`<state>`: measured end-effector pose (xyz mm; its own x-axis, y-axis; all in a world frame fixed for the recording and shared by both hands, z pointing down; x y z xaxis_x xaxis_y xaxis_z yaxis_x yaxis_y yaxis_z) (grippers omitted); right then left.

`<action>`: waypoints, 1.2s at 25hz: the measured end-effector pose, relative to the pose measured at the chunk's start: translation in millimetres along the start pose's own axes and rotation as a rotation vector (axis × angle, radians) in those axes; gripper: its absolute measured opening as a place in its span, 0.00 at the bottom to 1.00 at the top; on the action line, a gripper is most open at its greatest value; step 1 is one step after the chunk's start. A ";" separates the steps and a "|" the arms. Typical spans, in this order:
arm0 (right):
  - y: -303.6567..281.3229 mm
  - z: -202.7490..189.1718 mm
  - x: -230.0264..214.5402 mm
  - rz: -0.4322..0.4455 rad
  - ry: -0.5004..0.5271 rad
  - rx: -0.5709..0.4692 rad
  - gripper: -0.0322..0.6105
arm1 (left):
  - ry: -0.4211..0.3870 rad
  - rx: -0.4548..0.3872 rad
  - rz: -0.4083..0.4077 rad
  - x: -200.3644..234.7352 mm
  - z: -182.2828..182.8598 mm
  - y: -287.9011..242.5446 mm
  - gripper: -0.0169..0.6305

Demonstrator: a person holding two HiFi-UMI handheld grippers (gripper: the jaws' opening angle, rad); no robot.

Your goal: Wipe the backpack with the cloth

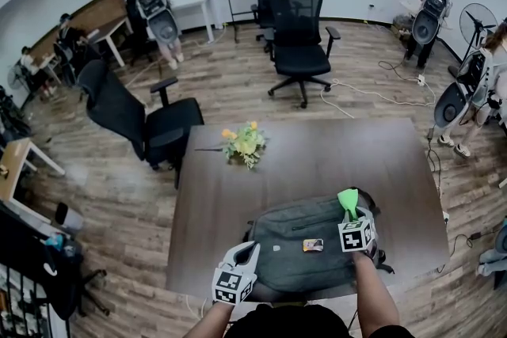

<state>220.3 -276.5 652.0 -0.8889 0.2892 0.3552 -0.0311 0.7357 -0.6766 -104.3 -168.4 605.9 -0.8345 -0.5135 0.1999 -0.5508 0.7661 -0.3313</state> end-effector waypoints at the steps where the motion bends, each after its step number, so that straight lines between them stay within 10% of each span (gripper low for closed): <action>1: 1.6 0.8 1.6 -0.002 0.002 -0.005 0.18 | 0.002 0.001 0.000 0.3 -1.2 1.4 0.05; 30: 62.7 60.2 241.4 0.451 -0.206 -0.180 0.18 | -0.012 0.036 -0.046 56.7 -16.6 46.8 0.05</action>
<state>-23.7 -197.4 656.5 -0.8680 0.4880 -0.0922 0.4380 0.6647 -0.6053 -177.6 -155.3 617.1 -0.8077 -0.5529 0.2049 -0.5878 0.7272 -0.3546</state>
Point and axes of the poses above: the fingertips, and each gripper's own axes: y backward along the fingers, x to its left, z out of its top, the point moved 3 cm from there along y, backward along the fingers, and after that the axes turned 6 degrees about y, right-handed, at the moved point
